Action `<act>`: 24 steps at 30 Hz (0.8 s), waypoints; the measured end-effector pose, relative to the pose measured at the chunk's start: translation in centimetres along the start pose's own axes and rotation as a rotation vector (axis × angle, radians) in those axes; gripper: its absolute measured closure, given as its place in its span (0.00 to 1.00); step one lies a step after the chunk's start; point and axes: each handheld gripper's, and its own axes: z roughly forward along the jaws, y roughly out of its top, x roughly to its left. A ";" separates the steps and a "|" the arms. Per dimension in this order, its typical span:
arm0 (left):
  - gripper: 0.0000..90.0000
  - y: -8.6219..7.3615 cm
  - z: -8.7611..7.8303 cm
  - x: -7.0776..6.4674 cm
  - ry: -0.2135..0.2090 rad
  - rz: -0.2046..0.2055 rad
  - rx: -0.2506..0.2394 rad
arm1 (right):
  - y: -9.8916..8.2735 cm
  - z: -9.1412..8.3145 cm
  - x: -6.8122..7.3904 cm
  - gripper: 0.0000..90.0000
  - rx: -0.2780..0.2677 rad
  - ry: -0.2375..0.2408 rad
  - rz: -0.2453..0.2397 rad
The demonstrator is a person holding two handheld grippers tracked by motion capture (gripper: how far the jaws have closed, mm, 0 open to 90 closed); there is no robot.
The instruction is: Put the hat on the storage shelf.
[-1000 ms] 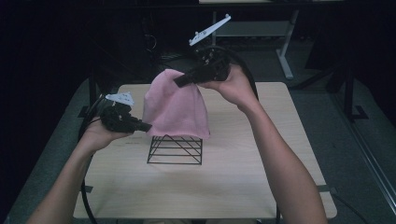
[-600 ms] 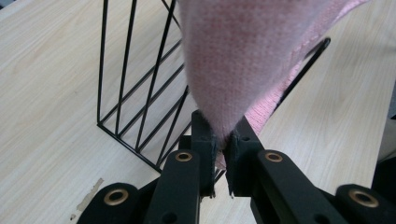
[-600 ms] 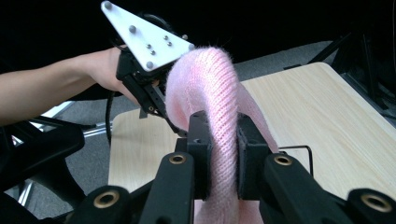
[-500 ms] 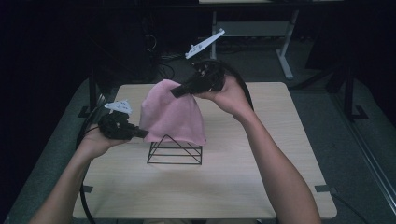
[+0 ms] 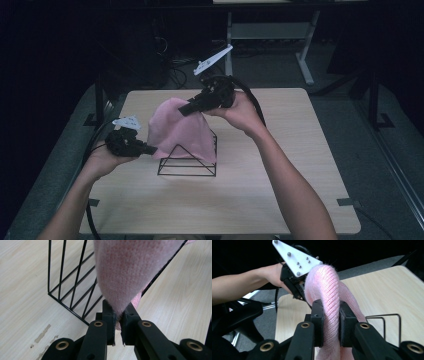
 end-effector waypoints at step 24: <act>0.93 -2.5 3.1 0.9 -0.011 -0.034 0.071 | -4.4 2.8 -0.7 0.85 0.072 0.075 0.029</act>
